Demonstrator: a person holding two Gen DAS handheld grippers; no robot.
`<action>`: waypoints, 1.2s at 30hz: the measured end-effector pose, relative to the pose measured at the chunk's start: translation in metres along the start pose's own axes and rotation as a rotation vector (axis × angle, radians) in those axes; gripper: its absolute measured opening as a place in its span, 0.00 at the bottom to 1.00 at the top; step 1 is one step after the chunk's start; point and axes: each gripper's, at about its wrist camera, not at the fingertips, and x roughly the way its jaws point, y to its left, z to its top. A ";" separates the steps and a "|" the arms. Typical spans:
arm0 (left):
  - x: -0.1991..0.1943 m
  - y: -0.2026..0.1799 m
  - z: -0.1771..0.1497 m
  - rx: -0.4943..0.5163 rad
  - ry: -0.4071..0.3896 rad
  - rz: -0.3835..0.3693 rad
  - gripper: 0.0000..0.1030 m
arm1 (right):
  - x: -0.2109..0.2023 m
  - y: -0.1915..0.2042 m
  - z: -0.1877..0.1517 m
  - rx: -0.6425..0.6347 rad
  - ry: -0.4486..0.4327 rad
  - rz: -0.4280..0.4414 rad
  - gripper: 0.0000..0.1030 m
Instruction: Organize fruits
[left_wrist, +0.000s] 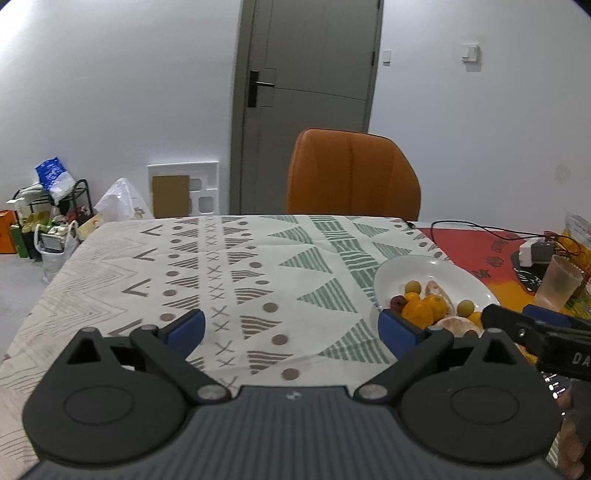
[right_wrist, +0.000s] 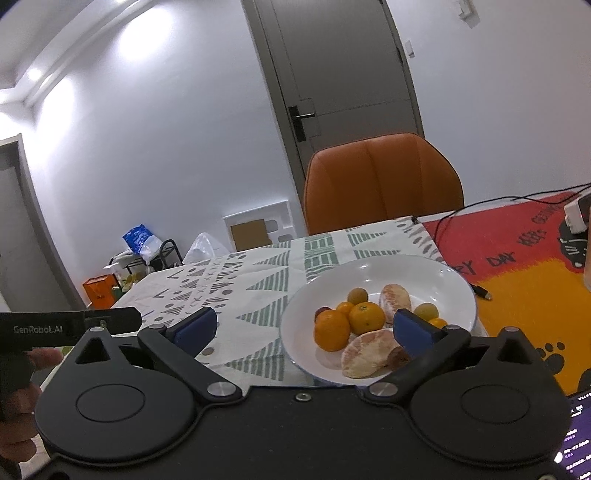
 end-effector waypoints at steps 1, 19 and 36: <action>-0.002 0.002 0.000 -0.003 -0.001 0.008 0.97 | -0.001 0.002 0.000 -0.004 -0.002 0.002 1.00; -0.048 0.038 -0.011 -0.023 -0.027 0.070 1.00 | -0.023 0.053 0.001 -0.117 -0.003 0.031 1.00; -0.078 0.060 -0.034 -0.042 -0.030 0.122 1.00 | -0.039 0.062 -0.011 -0.112 0.015 0.074 1.00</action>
